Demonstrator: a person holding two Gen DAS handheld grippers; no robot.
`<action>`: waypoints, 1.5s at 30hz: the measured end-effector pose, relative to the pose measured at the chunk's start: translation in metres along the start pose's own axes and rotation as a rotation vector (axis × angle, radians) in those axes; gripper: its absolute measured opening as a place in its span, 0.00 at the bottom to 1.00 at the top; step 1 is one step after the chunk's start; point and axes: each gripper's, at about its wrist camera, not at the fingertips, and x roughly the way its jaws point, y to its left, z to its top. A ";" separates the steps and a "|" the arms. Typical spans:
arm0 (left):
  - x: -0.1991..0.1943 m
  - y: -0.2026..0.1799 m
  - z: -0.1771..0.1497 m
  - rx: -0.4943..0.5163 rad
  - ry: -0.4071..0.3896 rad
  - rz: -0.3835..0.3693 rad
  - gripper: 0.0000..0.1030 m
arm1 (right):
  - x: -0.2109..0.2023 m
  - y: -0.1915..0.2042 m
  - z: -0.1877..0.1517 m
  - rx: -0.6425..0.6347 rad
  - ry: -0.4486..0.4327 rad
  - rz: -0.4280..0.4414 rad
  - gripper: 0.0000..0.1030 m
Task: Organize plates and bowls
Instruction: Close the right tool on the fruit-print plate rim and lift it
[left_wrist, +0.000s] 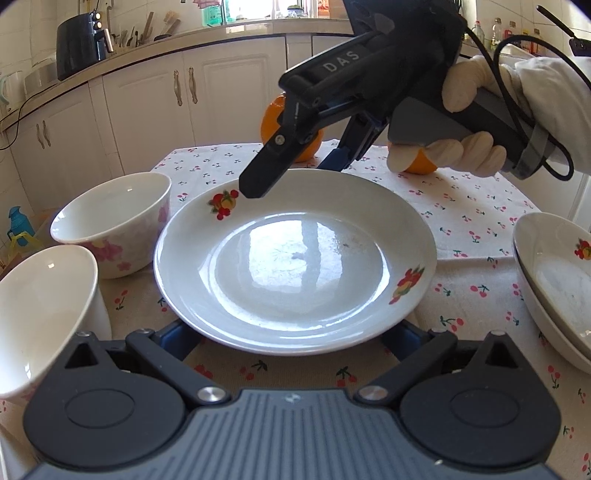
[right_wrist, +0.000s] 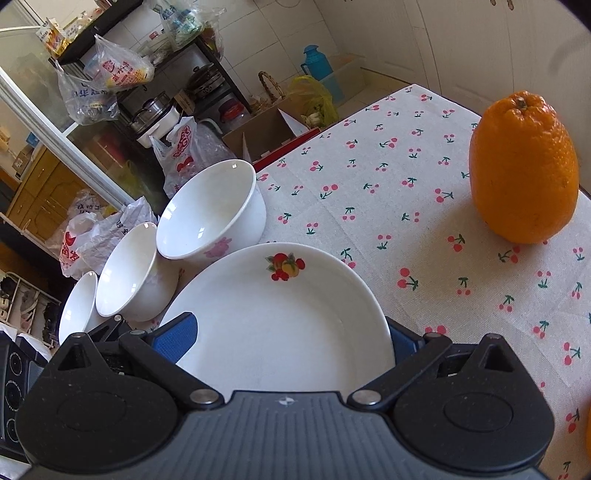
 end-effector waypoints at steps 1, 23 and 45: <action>-0.001 -0.001 0.000 0.007 -0.002 0.000 0.98 | -0.001 0.000 -0.001 0.003 0.002 -0.002 1.00; -0.037 -0.010 0.001 0.123 -0.002 -0.062 0.97 | -0.035 0.028 -0.033 0.048 -0.066 -0.018 1.00; -0.088 -0.044 0.000 0.249 -0.028 -0.187 0.97 | -0.100 0.070 -0.105 0.129 -0.183 -0.115 1.00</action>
